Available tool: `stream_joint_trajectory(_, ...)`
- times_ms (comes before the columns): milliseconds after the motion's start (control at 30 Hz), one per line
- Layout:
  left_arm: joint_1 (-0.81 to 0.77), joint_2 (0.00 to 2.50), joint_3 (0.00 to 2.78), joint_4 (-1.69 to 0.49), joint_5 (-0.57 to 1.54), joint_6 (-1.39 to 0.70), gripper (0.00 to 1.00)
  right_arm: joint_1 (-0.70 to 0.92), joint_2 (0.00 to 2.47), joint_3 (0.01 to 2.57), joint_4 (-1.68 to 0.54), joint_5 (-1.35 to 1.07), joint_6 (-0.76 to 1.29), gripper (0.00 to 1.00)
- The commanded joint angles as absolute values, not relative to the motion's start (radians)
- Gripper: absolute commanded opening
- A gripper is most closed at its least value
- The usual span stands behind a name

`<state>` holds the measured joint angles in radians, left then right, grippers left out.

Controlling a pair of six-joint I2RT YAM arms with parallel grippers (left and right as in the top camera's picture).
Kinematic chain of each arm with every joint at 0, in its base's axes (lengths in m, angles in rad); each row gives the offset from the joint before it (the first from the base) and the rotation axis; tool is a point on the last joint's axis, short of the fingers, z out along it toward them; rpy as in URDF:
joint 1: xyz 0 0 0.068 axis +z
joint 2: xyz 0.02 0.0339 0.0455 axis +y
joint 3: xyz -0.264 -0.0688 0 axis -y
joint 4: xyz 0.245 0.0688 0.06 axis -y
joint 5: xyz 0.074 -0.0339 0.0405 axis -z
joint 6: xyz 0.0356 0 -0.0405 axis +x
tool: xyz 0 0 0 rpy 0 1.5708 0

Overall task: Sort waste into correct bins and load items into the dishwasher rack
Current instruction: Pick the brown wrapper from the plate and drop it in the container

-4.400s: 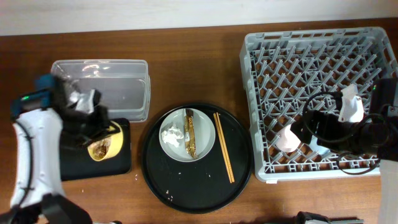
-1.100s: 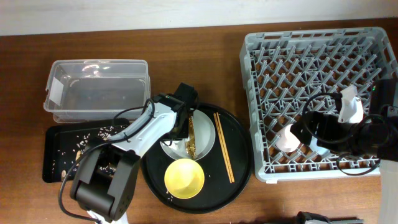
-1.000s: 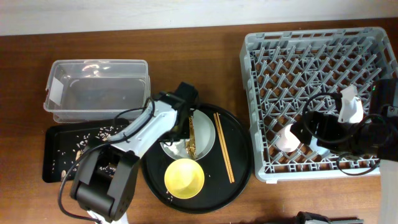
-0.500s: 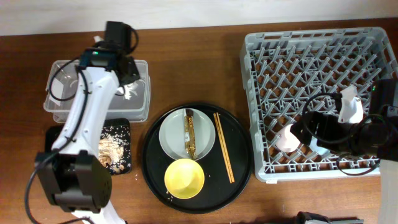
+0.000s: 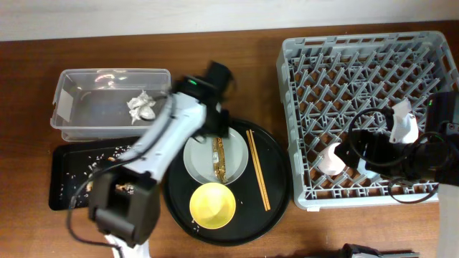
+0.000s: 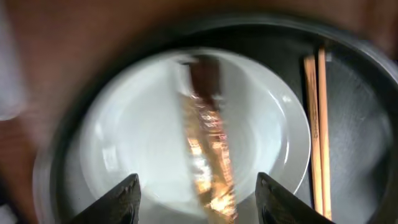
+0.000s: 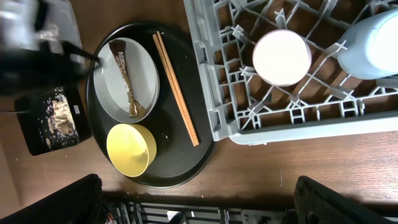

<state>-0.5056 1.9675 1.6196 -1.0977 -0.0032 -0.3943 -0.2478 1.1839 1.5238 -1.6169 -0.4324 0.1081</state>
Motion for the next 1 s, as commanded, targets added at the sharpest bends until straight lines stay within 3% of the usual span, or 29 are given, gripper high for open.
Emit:
stream_joint_trajectory(0, -0.551, 2.055, 1.530, -1.055, -0.022, -0.475, 0.55, -0.242, 1.185, 1.532, -1.620, -0.434, 0.104, 0.98)
stream_joint_trajectory(67, -0.561, 2.088, 1.516, -1.047, -0.022, -0.486, 0.42, -0.242, 1.185, 1.532, -1.620, -0.434, 0.104, 0.99)
stream_joint_trajectory(100, -0.561, 2.096, 1.516, -1.047, -0.022, -0.485, 0.30, -0.242, 1.185, 1.532, -1.620, -0.434, 0.104, 0.99)
stream_joint_trajectory(133, -0.559, 2.097, 1.516, -1.048, -0.021, -0.485, 0.09, -0.242, 1.185, 1.532, -1.620, -0.434, 0.104, 0.98)
stream_joint_trajectory(167, -0.556, 2.094, 1.523, -1.059, -0.020, -0.485, 0.00, -0.242, 1.185, 1.532, -1.620, -0.434, 0.104, 0.98)
stream_joint_trajectory(400, -0.419, 2.011, 1.878, -1.370, -0.199, -0.455, 0.00, -0.242, 1.185, 1.532, -1.620, -0.434, 0.079, 0.98)
stream_joint_trajectory(467, -0.319, 2.002, 1.947, -1.368, -0.257, -0.439, 0.00, -0.242, 1.185, 1.531, -1.637, -0.434, 0.056, 0.98)
stream_joint_trajectory(600, -0.120, 2.024, 1.947, -1.197, -0.182, -0.331, 0.00, -0.242, 1.185, 1.512, -1.647, -0.435, 0.056, 0.99)
stream_joint_trajectory(667, -0.044, 2.070, 1.946, -1.106, -0.128, -0.244, 0.13, -0.215, 1.185, 1.495, -1.647, -0.477, -0.018, 0.99)
stream_joint_trajectory(733, -0.027, 2.090, 1.946, -1.077, -0.069, -0.197, 0.48, -0.167, 1.185, 1.481, -1.647, -0.530, -0.098, 0.98)
stream_joint_trajectory(767, -0.028, 2.093, 1.947, -1.078, -0.063, -0.191, 0.60, -0.138, 1.185, 1.477, -1.646, -0.544, -0.116, 0.98)
stream_joint_trajectory(800, -0.028, 2.092, 1.950, -1.095, -0.066, -0.192, 0.87, -0.090, 1.185, 1.473, -1.644, -0.546, -0.124, 0.99)
stream_joint_trajectory(833, -0.030, 2.088, 1.972, -1.148, -0.067, -0.192, 0.99, -0.032, 1.185, 1.472, -1.637, -0.546, -0.124, 0.99)
stream_joint_trajectory(967, -0.033, 2.003, 2.066, -1.405, -0.066, -0.192, 0.93, 0.183, 1.185, 1.472, -1.523, -0.436, -0.016, 0.99)
